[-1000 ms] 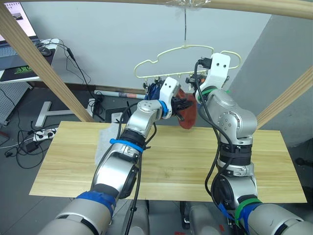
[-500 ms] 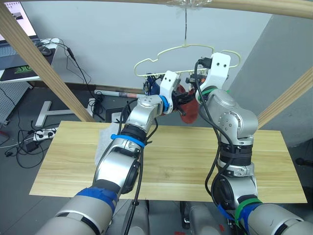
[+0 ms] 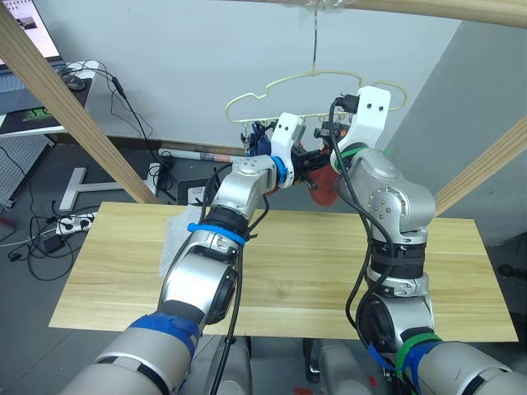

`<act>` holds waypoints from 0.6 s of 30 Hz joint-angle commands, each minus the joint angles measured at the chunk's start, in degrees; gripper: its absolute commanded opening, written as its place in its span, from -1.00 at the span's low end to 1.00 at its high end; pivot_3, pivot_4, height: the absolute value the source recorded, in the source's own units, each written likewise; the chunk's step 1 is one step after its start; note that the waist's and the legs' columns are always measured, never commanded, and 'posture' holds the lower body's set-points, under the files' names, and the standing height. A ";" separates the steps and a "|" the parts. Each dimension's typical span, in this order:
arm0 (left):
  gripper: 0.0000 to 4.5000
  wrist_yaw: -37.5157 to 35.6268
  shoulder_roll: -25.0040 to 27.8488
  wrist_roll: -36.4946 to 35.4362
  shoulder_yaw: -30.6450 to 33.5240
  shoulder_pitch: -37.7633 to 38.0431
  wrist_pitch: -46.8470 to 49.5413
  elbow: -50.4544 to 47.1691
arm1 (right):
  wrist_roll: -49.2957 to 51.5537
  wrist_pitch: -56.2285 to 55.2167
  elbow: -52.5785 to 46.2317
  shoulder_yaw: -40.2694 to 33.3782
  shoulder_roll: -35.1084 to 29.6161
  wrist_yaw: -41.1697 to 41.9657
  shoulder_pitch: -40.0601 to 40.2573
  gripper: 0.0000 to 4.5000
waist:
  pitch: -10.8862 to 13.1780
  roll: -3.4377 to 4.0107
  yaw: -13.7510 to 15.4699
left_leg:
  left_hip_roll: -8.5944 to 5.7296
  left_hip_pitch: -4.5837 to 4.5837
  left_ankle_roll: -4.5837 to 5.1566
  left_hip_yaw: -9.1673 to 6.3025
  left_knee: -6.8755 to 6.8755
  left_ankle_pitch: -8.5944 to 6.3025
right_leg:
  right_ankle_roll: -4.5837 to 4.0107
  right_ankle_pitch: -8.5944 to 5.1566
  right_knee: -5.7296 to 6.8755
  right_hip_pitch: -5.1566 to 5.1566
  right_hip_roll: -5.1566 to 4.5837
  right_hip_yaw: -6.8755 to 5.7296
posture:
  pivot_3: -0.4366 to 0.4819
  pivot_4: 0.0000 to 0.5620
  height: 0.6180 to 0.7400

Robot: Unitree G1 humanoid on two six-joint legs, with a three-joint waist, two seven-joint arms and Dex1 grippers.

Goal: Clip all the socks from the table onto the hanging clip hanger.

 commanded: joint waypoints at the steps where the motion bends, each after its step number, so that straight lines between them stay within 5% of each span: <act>1: -0.80 -0.88 -0.72 -1.53 0.71 -2.69 -0.62 -3.83 | 0.08 -0.08 -2.45 0.45 -0.06 -0.54 -0.72 -0.15 | 0.00 0.00 0.00 | 0.00 0.00 0.00 0.00 0.00 0.00 | 0.00 0.00 0.00 0.00 0.00 0.00 | 0.21 -0.22 1.00; 3: -0.80 -1.70 -0.64 -1.85 0.54 -2.33 -0.42 -4.29 | 0.06 -0.02 -2.44 0.52 -0.14 -0.64 -0.67 0.15 | 0.00 0.00 0.01 | 0.00 0.00 0.00 0.00 0.01 0.00 | 0.00 0.00 0.01 -0.01 0.00 0.00 | 0.21 -0.21 1.00; 7: -0.55 -3.04 -0.29 -2.14 0.25 -1.57 1.32 -5.28 | 0.37 0.47 -3.06 0.72 -0.34 -0.45 -0.31 0.17 | 0.00 0.00 0.00 | 0.00 -0.02 0.00 0.00 0.01 0.00 | 0.00 0.00 0.01 -0.02 0.00 -0.01 | 0.21 -0.20 1.00; 16: 0.72 -4.87 3.57 -2.63 -1.86 7.56 9.57 -18.59 | 7.46 15.16 -16.65 -2.19 -3.04 3.35 5.57 0.17 | 0.00 0.00 -0.09 | 0.02 -0.04 0.00 -0.02 0.02 0.00 | 0.00 0.00 0.02 -0.02 0.00 0.00 | 0.15 -0.19 1.00; 18: 0.84 -5.86 5.36 -4.07 -2.36 11.73 13.50 -25.49 | 9.78 20.03 -21.99 -3.07 -4.83 5.09 8.06 0.17 | -0.01 0.01 -0.19 | 0.02 -0.04 0.00 -0.03 0.05 0.01 | 0.00 0.00 0.09 -0.03 0.00 -0.01 | 0.13 -0.20 1.00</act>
